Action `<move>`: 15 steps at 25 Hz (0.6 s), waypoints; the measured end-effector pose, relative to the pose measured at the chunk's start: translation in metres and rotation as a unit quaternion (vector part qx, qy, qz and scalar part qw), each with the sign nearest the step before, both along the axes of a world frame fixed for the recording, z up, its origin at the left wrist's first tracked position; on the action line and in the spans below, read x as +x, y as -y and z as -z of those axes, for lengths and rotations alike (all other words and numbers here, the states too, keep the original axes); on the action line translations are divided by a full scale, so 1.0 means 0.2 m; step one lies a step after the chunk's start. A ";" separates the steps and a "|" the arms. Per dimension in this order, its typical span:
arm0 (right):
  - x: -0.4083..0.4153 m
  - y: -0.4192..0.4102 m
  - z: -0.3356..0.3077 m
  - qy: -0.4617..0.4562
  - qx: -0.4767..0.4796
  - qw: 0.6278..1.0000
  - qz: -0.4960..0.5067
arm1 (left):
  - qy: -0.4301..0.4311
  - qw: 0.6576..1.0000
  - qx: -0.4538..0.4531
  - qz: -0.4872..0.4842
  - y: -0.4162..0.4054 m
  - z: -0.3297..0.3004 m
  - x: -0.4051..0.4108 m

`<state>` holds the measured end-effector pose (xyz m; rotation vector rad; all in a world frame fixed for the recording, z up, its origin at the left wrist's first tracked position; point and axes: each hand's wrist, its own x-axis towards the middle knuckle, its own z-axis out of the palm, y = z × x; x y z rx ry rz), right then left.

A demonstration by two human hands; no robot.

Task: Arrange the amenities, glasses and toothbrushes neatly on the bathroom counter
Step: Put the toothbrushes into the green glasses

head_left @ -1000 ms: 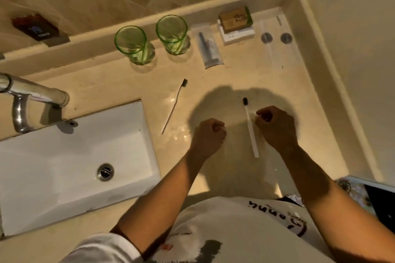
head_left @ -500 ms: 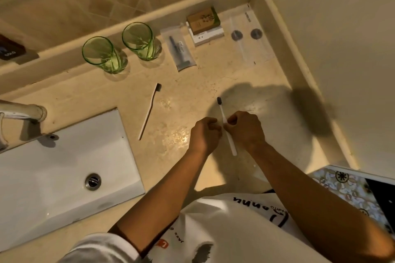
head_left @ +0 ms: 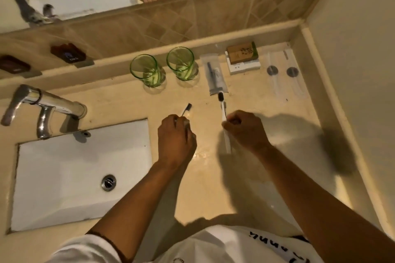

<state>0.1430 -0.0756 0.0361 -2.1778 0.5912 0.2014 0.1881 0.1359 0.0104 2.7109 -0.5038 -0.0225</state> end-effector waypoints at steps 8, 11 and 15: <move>0.67 -0.15 -0.33 0.153 0.176 0.972 -0.025 | -0.021 0.998 -0.024 0.052 -0.19 0.13 0.49; 0.80 -0.16 -0.37 0.194 0.180 0.964 -0.022 | -0.062 0.993 0.020 0.099 -0.18 0.19 0.56; 0.88 -0.13 -0.38 0.244 0.169 0.955 -0.010 | -0.012 0.989 0.048 0.139 -0.20 0.25 0.58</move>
